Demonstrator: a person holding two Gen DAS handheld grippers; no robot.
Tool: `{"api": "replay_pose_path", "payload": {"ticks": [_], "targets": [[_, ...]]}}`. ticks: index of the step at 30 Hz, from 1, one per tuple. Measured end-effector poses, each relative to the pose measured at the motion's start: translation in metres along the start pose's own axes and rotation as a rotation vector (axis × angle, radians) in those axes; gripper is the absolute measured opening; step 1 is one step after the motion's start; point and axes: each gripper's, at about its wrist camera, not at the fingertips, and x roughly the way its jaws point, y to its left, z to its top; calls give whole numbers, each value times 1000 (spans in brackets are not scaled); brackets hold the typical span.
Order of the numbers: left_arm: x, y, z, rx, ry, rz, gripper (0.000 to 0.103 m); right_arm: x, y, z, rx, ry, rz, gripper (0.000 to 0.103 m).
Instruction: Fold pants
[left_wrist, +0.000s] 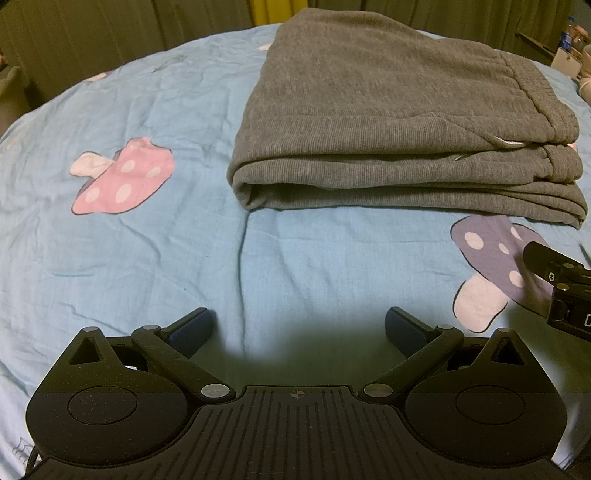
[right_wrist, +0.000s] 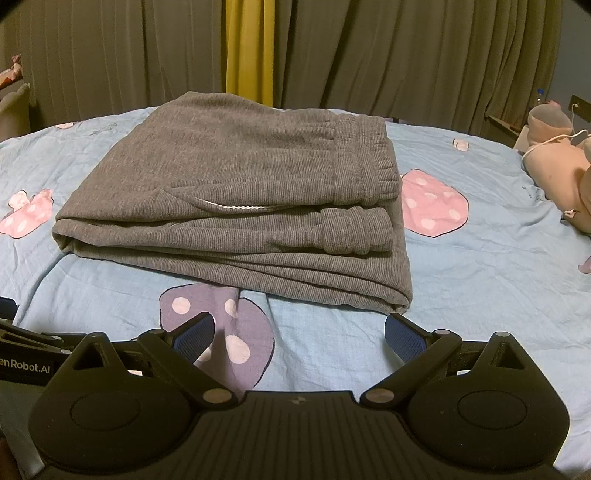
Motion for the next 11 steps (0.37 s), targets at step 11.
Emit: {"api": "replay_pose_path", "payload": {"ticks": [11], "targets": [[0, -1, 0, 8, -4, 6, 103, 0, 0, -1, -4, -1, -4, 99]]}}
